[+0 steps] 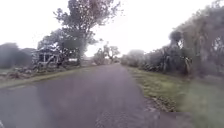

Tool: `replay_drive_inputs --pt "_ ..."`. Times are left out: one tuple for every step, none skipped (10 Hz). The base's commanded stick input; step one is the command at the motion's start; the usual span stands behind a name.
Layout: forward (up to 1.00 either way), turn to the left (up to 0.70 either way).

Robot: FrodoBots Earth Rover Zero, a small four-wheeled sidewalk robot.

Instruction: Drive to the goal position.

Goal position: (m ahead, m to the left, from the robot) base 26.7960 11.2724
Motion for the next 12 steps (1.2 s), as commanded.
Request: replay_drive_inputs --pt "0.7 0.0" --pt "0.7 0.0" --pt "0.46 0.0" --pt "0.55 0.0" --pt "0.64 0.0" --pt "0.7 0.14" --pt "0.7 0.14" --pt "0.7 0.14" --pt "0.62 0.0" --pt "0.52 0.0" --pt "0.45 0.0" --pt "0.45 0.0"
